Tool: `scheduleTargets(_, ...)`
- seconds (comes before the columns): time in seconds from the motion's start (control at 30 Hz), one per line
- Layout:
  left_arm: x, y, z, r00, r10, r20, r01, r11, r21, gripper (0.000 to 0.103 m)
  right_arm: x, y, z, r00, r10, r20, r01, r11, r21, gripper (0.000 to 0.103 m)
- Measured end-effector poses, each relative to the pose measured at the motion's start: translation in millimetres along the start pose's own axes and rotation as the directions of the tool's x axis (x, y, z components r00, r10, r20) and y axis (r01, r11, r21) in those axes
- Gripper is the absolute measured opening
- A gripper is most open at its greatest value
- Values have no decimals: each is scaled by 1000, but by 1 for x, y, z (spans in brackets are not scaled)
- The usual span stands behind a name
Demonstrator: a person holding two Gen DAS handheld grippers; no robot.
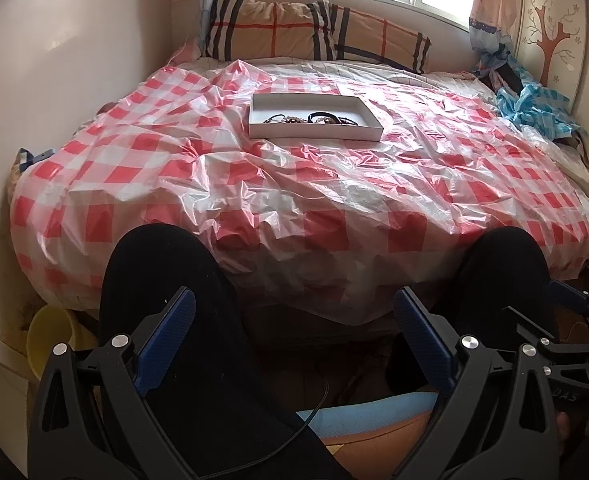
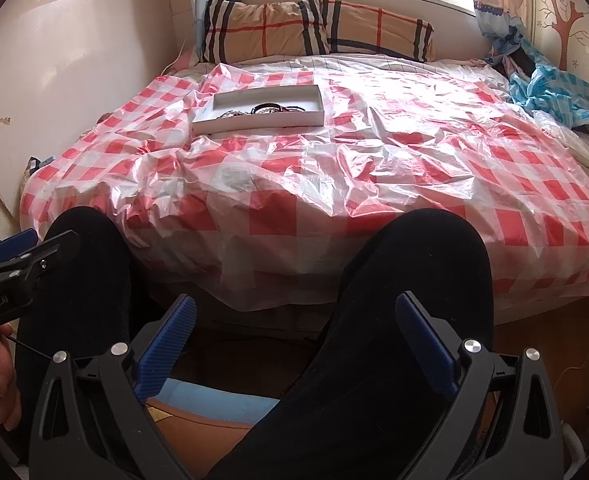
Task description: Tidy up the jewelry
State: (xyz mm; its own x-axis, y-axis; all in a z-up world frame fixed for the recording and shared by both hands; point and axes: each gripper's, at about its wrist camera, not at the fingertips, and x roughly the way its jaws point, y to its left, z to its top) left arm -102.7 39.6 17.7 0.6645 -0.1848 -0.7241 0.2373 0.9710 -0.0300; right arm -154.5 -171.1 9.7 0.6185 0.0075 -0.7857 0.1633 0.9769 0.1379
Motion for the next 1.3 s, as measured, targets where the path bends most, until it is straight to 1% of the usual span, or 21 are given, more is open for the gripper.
scheduleTargets(0.17,2,-3,-1,1000,2,-10,-2,1000,9,95,4,1,-1,1000,-11,-14,11,1000,-14,96)
scheduleTargets(0.3,4,-7,-2,1000,6,-21,-5,1000,20,95,8,-3,-2,1000,-8,-29,8,1000,0,96)
scheduleTargets(0.8,5,-11,-3,1000,5,-28,-4,999,33,95,2,-5,-2,1000,-27,0,27,1000,-2,96)
scheduleTargets(1.3,5,-14,-3,999,7,-35,-5,999,40,95,-2,-6,0,999,-38,9,38,999,-8,96)
